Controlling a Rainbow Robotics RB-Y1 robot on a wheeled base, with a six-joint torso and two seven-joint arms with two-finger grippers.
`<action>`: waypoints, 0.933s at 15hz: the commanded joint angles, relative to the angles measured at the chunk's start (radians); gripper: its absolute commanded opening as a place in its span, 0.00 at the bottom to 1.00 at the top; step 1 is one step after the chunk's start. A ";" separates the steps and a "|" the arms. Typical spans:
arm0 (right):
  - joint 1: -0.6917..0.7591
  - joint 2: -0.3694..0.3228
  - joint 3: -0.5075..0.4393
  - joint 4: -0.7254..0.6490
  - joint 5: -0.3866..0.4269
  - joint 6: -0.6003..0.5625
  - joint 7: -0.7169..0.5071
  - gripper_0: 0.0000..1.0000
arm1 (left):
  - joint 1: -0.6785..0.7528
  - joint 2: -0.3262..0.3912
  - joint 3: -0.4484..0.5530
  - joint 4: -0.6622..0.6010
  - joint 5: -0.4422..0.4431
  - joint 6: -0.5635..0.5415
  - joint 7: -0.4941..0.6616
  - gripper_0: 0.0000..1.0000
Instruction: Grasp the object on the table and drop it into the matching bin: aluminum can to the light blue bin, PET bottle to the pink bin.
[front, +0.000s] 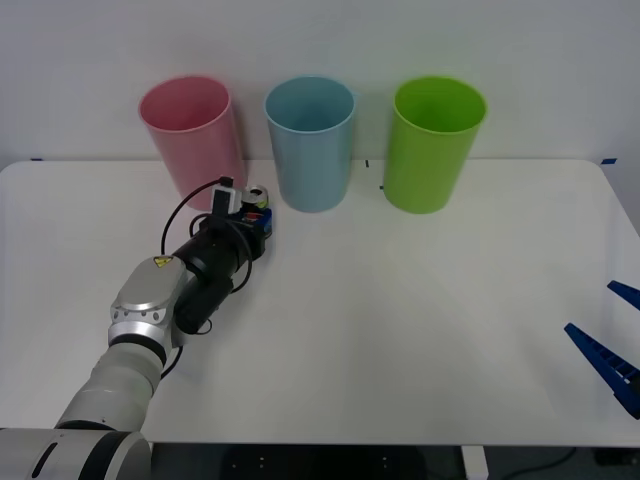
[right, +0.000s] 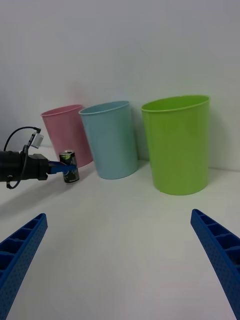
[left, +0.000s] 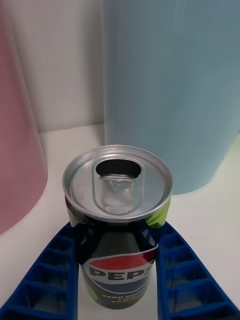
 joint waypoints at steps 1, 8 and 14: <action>0.000 0.000 0.000 0.000 0.000 0.000 0.000 1.00 | 0.000 0.000 -0.002 0.000 0.003 0.000 0.002 0.00; 0.000 0.000 0.000 0.000 0.000 0.000 0.000 1.00 | 0.011 0.009 -0.012 -0.003 0.041 -0.014 -0.004 0.00; 0.000 0.000 0.000 0.000 0.000 0.000 0.000 1.00 | 0.104 0.089 -0.130 -0.144 0.199 -0.050 -0.004 0.00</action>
